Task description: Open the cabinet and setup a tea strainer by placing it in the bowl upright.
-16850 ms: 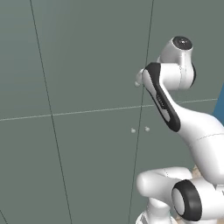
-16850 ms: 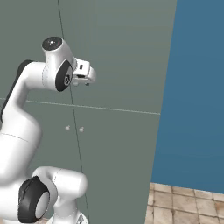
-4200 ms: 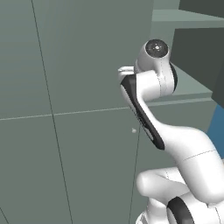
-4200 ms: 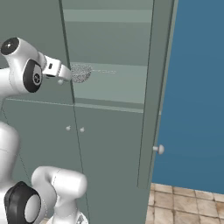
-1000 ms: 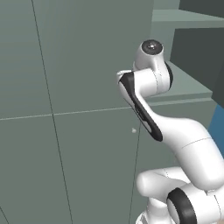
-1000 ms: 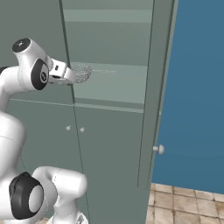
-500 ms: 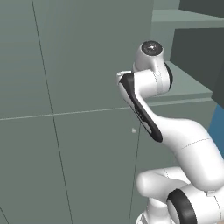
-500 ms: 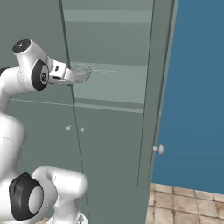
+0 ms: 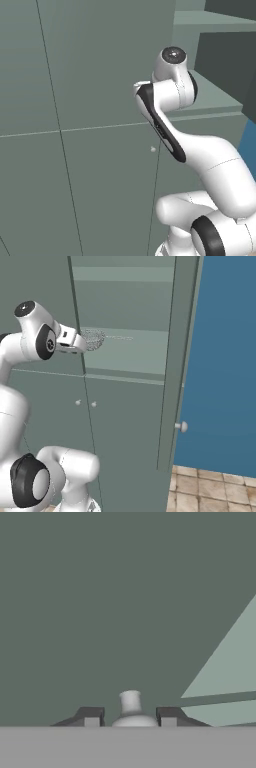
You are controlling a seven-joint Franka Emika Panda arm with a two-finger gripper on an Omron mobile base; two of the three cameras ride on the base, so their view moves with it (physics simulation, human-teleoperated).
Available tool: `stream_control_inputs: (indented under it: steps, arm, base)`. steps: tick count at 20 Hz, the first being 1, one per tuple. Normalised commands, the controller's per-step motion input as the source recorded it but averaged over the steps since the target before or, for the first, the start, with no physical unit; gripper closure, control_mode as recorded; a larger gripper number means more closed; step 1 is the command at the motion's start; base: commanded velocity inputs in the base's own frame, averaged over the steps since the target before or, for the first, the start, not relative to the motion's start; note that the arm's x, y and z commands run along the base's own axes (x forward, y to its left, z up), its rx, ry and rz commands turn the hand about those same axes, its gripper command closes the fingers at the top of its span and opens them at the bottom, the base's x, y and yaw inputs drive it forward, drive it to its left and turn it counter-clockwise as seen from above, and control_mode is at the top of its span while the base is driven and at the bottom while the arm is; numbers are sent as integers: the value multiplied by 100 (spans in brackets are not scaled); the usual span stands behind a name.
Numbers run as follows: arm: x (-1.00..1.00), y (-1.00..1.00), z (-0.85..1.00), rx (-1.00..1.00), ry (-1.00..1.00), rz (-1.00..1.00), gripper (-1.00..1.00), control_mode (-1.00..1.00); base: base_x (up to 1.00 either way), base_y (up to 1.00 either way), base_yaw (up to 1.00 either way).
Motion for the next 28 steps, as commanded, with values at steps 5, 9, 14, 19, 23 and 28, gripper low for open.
stream_control_inputs:
  steps: [5,9,14,19,23,28]
  arm:
    - [0,0,0,0,0,0,100,-100]
    - [0,0,0,0,0,0,100,-100]
    - [-24,4,0,0,-4,-3,100,-100]
    - [-56,11,0,0,-11,-4,100,-100]
    - [-54,4,0,0,0,-8,100,-100]
    - [-58,17,0,0,0,-12,100,-100]
  base:
    - [0,0,0]
    - [0,0,0]
    - [0,0,0]
    - [0,0,0]
    - [0,0,0]
    - [0,0,0]
